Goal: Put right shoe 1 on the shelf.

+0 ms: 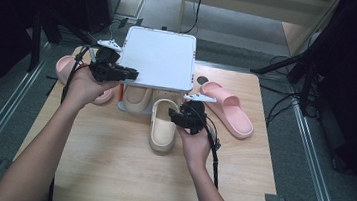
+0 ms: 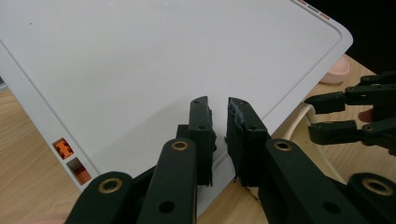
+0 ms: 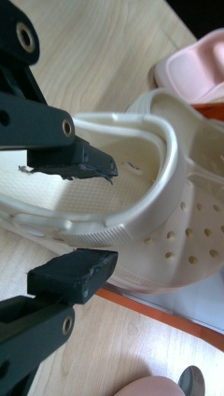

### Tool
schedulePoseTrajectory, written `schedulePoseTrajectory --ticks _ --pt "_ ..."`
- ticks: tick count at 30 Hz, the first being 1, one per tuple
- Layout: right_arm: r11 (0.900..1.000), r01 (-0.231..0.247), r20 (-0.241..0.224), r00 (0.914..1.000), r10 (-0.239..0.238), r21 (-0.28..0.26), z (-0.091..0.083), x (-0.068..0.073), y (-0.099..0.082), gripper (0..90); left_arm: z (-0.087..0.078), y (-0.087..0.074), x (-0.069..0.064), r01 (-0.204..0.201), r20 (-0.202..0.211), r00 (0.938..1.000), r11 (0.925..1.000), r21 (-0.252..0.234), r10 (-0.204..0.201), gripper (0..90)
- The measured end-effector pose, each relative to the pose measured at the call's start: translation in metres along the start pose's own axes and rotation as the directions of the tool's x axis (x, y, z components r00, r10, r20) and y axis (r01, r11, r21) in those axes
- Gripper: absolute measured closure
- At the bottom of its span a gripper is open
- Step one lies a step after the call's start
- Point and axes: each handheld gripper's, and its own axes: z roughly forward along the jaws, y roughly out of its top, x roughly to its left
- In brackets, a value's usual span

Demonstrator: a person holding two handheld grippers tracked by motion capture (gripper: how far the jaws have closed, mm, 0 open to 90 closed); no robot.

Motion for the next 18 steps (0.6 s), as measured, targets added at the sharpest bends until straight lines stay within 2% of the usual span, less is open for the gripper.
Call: schedulePoseTrajectory --ticks 10,18 --pt "0.9984 0.057 -0.049 0.9972 -0.057 -0.002 -0.032 0.004 -0.006 56.4 0.0 0.0 0.0 0.001 0.004 1.0 1.0 0.0 -0.001 79.4" --pt "0.9949 0.099 -0.064 0.9929 -0.1 -0.016 -0.046 0.01 -0.028 63.6 0.0 0.0 0.001 0.002 0.006 1.0 1.0 0.001 -0.002 79.5"
